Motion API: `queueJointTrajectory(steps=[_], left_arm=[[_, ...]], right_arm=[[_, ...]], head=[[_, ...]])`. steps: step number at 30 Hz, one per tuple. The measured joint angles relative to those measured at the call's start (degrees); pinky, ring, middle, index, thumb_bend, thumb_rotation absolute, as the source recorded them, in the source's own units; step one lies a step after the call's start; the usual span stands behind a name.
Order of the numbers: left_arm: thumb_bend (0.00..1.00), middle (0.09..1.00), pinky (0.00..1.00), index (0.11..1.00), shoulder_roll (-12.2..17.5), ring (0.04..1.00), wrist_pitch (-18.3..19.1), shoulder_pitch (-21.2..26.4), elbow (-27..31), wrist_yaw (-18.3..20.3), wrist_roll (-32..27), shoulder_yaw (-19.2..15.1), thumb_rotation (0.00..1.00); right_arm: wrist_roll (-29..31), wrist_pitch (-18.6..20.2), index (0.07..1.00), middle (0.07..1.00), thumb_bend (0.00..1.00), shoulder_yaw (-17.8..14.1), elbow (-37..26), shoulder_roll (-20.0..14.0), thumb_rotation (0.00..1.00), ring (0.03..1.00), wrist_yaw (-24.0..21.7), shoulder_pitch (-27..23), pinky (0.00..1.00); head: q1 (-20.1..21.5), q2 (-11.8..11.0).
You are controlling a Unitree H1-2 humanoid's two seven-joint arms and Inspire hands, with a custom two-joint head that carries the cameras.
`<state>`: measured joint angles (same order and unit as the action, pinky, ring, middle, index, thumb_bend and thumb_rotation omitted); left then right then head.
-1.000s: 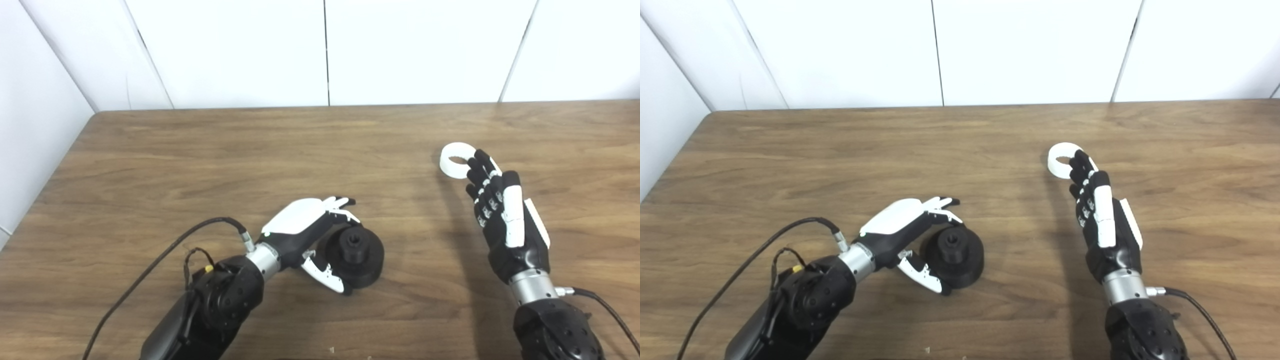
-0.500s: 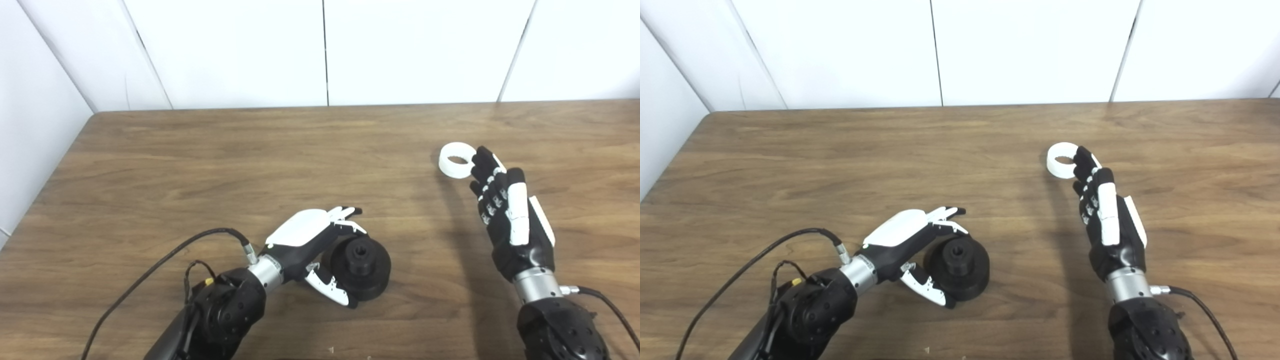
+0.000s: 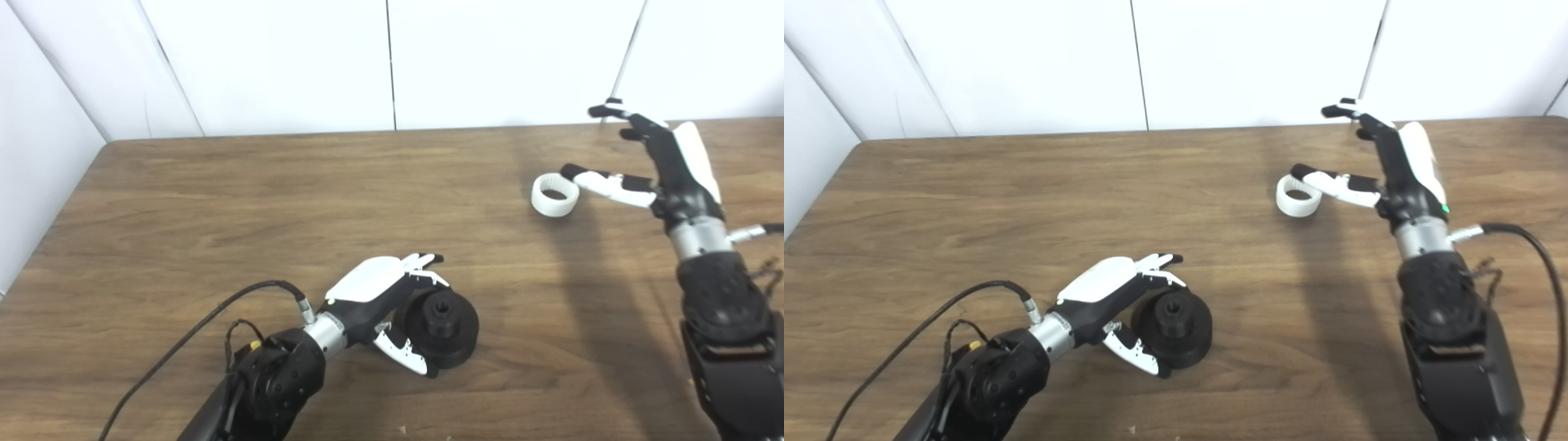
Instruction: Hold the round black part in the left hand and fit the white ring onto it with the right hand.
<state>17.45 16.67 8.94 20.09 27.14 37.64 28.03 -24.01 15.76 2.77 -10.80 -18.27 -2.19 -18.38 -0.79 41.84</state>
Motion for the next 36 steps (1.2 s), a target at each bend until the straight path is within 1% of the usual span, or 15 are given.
queueJointTrajectory(steps=[3, 5, 8, 11, 14, 16, 20, 23, 28, 32, 36], left_arm=[[0.85, 0.991, 0.94, 0.71, -0.1, 1.0, -0.1, 0.0, -0.1, 0.0, 0.0, -0.1, 0.19], [0.85, 0.991, 0.95, 0.711, -0.1, 1.0, -0.4, 0.0, -0.2, 0.0, 0.0, -0.1, 0.2], [0.85, 0.991, 0.94, 0.712, -0.1, 1.0, -0.5, 0.0, -0.2, 0.3, 0.0, -0.3, 0.2], [0.85, 0.991, 0.93, 0.712, -0.1, 1.0, -0.8, 0.0, -0.3, 0.3, 0.0, -0.5, 0.2], [0.86, 0.991, 0.94, 0.708, -0.1, 1.0, -1.3, 0.1, -0.6, 0.3, 0.1, -0.6, 0.2], [0.86, 0.993, 0.94, 0.707, -0.4, 1.0, -1.5, 0.0, -0.6, 0.3, 0.1, -0.6, 0.19], [0.86, 0.996, 0.94, 0.708, -0.5, 1.0, -1.4, 0.1, -0.7, 0.5, 0.2, -0.7, 0.19], [0.86, 0.994, 0.94, 0.708, -0.6, 1.0, -1.4, 0.1, -0.6, 0.5, 0.3, -0.7, 0.2], [0.86, 0.995, 0.95, 0.707, -0.7, 1.0, -1.5, 0.1, -0.7, 0.6, 0.4, -0.7, 0.2], [0.86, 0.994, 0.95, 0.705, -0.8, 1.0, -1.6, 0.1, -0.9, 0.6, 0.3, -0.9, 0.2], [0.86, 0.996, 0.95, 0.706, -1.0, 1.0, -1.6, 0.1, -1.1, 0.6, 0.3, -1.0, 0.19]], right_arm=[[-0.2, 0.0, 0.725, 0.886, 0.83, 0.7, 5.7, -0.6, 0.36, 0.898, -1.4, -2.0, 0.86], [-0.4, 0.0, 0.729, 0.891, 0.85, 1.1, 8.4, -1.2, 0.37, 0.902, -1.9, -3.1, 0.86], [-1.3, -0.2, 0.736, 0.903, 0.86, 2.6, 13.5, -2.5, 0.39, 0.919, -2.9, -6.0, 0.85], [-2.2, -0.2, 0.74, 0.912, 0.87, 4.2, 16.8, -3.4, 0.37, 0.935, -4.2, -8.5, 0.84], [-2.8, -0.8, 0.746, 0.922, 0.87, 6.2, 21.8, -4.2, 0.35, 0.955, -5.5, -11.3, 0.84], [-3.5, -1.1, 0.746, 0.928, 0.89, 7.3, 24.8, -4.9, 0.36, 0.972, -6.4, -12.5, 0.87], [-4.1, -1.5, 0.744, 0.924, 0.9, 9.1, 30.6, -5.8, 0.35, 0.984, -7.9, -14.6, 0.9], [-4.2, -1.8, 0.749, 0.928, 0.89, 9.4, 32.1, -6.5, 0.35, 0.991, -8.3, -15.3, 0.93], [-4.6, -1.9, 0.759, 0.938, 0.91, 10.7, 34.4, -7.2, 0.39, 0.991, -9.2, -16.2, 0.94], [-5.6, -2.1, 0.763, 0.938, 0.91, 11.7, 34.8, -7.4, 0.39, 0.995, -9.6, -16.6, 0.96], [-5.9, -2.1, 0.758, 0.938, 0.91, 12.2, 35.0, -7.5, 0.39, 0.999, -10.1, -16.7, 0.96]], head=[[0.1, -0.1], [0.3, -0.1], [0.4, 0.0], [0.3, -0.1], [0.0, -0.1], [0.2, -0.3], [0.3, -0.4], [0.4, -0.4], [0.3, -0.5], [0.3, -0.5], [0.3, -0.4]])
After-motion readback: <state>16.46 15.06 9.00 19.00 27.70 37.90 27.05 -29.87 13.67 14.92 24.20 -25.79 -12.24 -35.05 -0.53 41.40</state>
